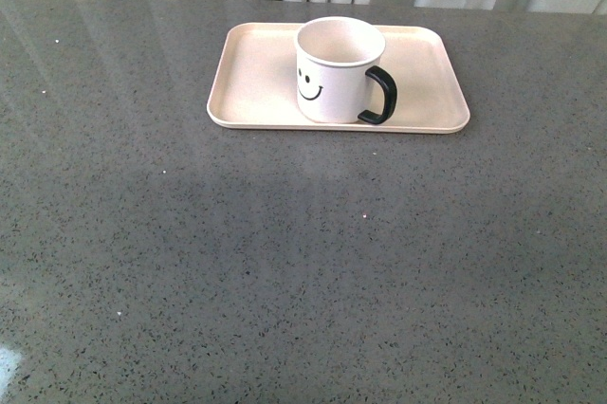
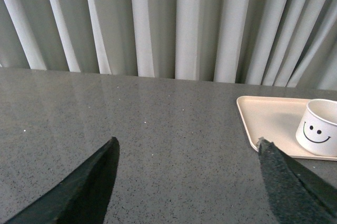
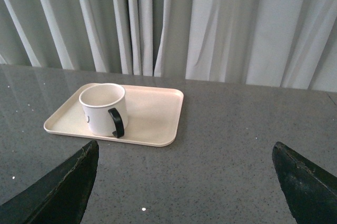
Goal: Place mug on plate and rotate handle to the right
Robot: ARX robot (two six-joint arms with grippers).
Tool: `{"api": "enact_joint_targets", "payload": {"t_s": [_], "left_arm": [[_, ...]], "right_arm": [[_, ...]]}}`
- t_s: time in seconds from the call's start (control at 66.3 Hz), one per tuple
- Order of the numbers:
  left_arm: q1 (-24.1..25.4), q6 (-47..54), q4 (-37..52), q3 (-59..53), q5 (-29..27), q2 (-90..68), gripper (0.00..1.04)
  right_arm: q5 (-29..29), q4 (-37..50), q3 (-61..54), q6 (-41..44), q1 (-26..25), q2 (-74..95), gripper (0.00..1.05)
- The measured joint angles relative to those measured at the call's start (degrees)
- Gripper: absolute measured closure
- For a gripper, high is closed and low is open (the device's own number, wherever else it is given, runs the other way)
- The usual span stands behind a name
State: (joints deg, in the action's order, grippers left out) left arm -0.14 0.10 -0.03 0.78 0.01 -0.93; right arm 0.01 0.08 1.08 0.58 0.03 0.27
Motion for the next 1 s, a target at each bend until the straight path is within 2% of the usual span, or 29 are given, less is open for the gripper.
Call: {"api": "enact_joint_targets", "payload": {"t_s": [0.075,0.121,0.196,0.256,0.286,0.347,0.467,0.663,0.859,0.995], "left_arm": [[0.00,0.00,0.00,0.00,0.00,0.00,0.09],[0.00,0.04,0.00,0.00,0.00,0.00,0.08],[0.04,0.02,0.00,0.00,-0.07,0.00,0.10],[0.02,0.04,0.02,0.00,0.09,0.02,0.09],[0.00,0.04,0.00,0.00,0.02,0.02,0.09],[0.00,0.04,0.00,0.00,0.02,0.02,0.09],[0.00,0.04,0.00,0.00,0.00,0.02,0.09],[0.00,0.04,0.00,0.00,0.02,0.02,0.09],[0.00,0.04,0.00,0.00,0.00,0.02,0.09],[0.00,0.04,0.02,0.00,0.00,0.02,0.09]], "right_arm": [[0.00,0.00,0.00,0.00,0.00,0.00,0.09],[-1.86,-1.22,0.46,0.98,-0.48,1.01,0.09],[-22.64,-23.21,10.71,12.11,-7.63,16.63,0.09],[-34.51,-34.18,18.38,20.31,-11.98,31.36,0.09],[-38.60,-34.84,21.27,22.60,-13.44,37.40,0.09],[-41.79,-30.77,27.10,25.44,-15.47,47.30,0.09],[-38.88,-18.10,36.87,25.14,-16.92,62.29,0.09],[-30.62,-7.21,46.90,19.96,-10.23,77.68,0.09],[-21.94,-5.55,57.72,10.91,-1.66,91.43,0.09],[-18.08,-7.61,65.00,4.94,1.79,100.28,0.09]]}}
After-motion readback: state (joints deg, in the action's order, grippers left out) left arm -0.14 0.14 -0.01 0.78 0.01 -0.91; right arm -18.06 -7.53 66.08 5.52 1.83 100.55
